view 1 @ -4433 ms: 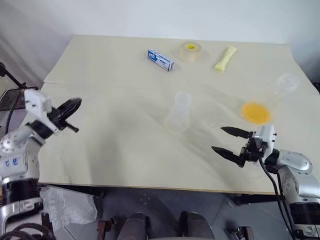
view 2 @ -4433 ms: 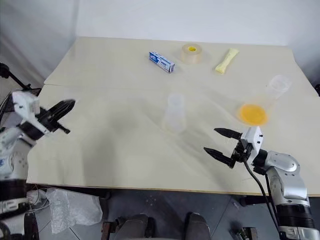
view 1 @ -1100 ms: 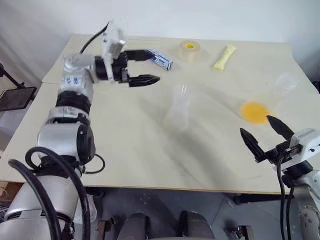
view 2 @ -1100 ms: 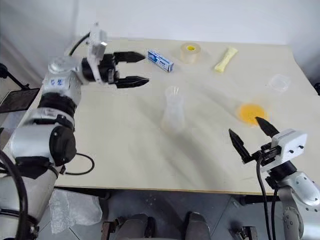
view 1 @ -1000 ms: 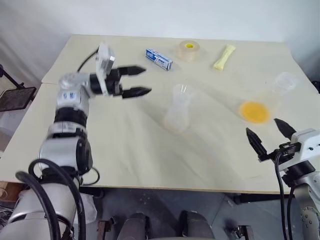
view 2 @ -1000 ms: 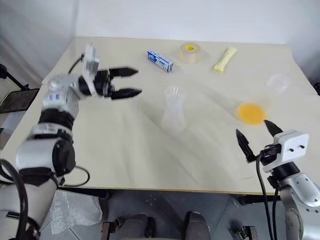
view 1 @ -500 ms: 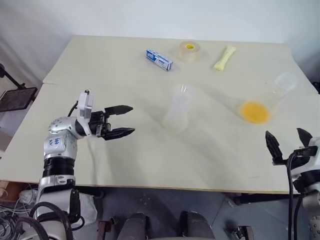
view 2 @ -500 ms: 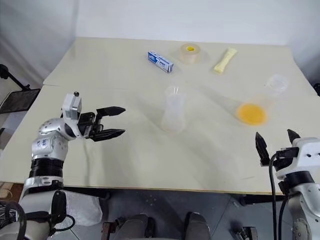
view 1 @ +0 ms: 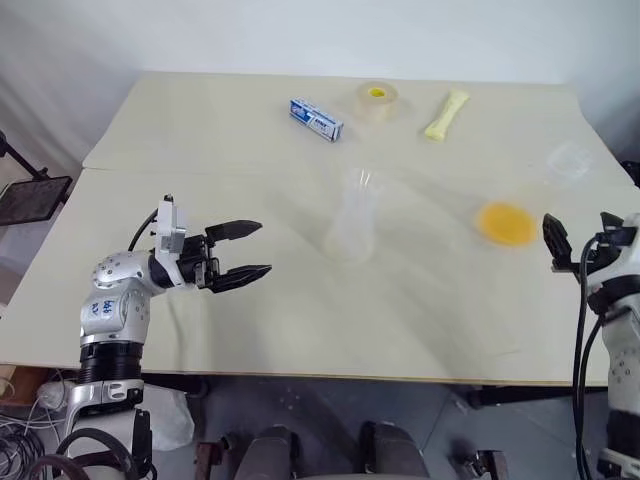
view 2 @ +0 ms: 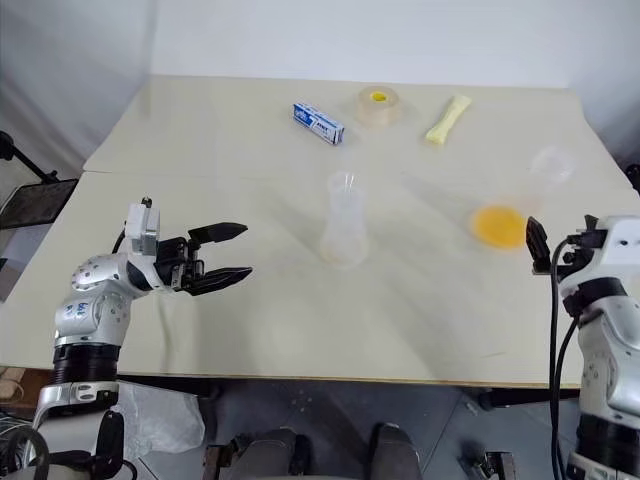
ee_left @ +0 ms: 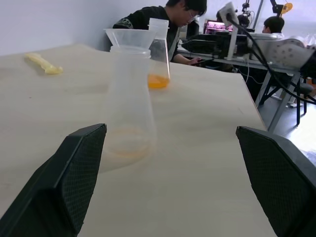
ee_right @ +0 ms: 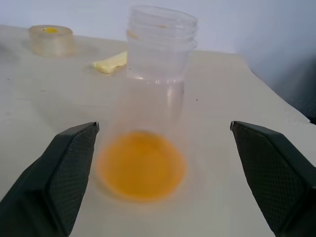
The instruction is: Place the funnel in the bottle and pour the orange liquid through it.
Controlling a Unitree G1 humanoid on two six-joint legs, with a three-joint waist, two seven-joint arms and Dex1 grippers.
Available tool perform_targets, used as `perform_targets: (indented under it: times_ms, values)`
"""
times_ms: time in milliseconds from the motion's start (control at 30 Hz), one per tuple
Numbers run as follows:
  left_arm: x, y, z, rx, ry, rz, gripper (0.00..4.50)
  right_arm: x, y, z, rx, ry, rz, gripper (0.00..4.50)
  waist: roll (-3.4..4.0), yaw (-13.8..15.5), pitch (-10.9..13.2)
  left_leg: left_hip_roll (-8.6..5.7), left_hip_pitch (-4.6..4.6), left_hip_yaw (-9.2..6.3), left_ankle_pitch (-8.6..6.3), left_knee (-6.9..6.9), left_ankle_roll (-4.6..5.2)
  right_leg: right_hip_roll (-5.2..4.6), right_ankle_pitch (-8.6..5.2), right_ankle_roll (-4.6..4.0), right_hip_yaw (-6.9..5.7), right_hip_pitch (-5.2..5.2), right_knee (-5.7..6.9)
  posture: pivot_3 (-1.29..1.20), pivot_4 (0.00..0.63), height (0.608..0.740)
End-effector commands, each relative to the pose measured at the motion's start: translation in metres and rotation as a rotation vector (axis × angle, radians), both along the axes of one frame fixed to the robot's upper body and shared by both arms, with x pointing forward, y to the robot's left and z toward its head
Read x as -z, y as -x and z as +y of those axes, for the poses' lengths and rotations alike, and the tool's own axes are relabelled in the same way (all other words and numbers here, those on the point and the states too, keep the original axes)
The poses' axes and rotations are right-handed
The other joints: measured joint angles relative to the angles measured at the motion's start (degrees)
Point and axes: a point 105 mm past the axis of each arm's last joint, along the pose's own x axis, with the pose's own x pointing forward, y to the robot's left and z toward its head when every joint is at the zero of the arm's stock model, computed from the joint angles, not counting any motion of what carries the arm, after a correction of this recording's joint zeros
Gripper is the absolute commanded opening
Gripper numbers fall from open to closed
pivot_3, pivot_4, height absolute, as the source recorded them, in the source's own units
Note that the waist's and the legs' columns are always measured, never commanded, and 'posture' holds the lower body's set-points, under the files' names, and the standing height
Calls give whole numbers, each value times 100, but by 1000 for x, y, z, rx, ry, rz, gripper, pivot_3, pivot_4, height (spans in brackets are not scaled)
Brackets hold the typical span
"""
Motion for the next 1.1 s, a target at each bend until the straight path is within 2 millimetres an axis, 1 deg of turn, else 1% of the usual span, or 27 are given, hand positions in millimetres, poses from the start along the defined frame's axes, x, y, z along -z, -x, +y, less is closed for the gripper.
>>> perform_targets:
  times_ms: [33, 133, 267, 400, 667, 833, 967, 1067, 1100]
  values:
    - [-10, 7, 0, -15, 22, -46, 4466, -19, -10, -4, -21, 31, -54, 4500, 0, -29, 0, 2, -3, -1, 0, 0, 0, -1, 0, 0, -1, -1, 0, 0, 150, 740]
    - [-8, 9, -1, -31, 28, -41, 4466, -21, -19, -3, -52, 30, -55, 4500, 2, -56, -1, 3, -3, -5, 0, -2, 0, -1, 0, 0, -3, -1, 1, 0, 150, 740]
    - [-7, 13, -3, -37, 31, -40, 4466, -23, -37, -2, -69, 37, -46, 4500, 2, -74, -1, 5, -2, -1, 0, -3, 0, -3, 0, 0, -2, 0, -3, 0, 150, 740]
    - [-8, 16, -3, -42, 34, -41, 4466, -27, -44, -2, -81, 36, -61, 4500, 2, -65, -1, 10, -4, -4, 0, -4, 0, -3, 0, 0, -2, -2, -3, 0, 150, 740]
    - [-10, 18, -6, -37, 37, -48, 4466, -36, -67, 1, -89, 26, -92, 4500, 2, -76, 0, 10, -5, -1, 0, -4, 0, -4, 0, 0, -2, -1, -8, 0, 150, 740]
    - [-11, 17, -8, -35, 40, -51, 4466, -46, -68, 4, -111, 22, -153, 4500, 2, -72, 0, 13, -6, -4, 0, -6, 0, -4, 0, 0, -4, -1, -8, 0, 150, 740]
    - [-12, 15, -9, -32, 40, -51, 4466, -45, -72, 6, -120, 21, -141, 4500, 2, -74, 0, 13, -7, -4, 0, -6, 0, -4, 0, 0, -4, -1, -9, 0, 150, 740]
    - [-12, 14, -10, -30, 40, -52, 4500, -46, -72, 11, -140, 7, -148, 3916, 2, -76, 0, 13, -7, -3, 0, -7, 0, -4, 0, 0, -4, -1, -10, 0, 150, 740]
    - [-12, 14, -10, -29, 40, -52, 4500, -47, -72, 12, -146, 4, -152, 3586, 3, -75, 0, 13, -7, -3, 0, -6, 0, -4, 0, 0, -4, -1, -10, 0, 150, 740]
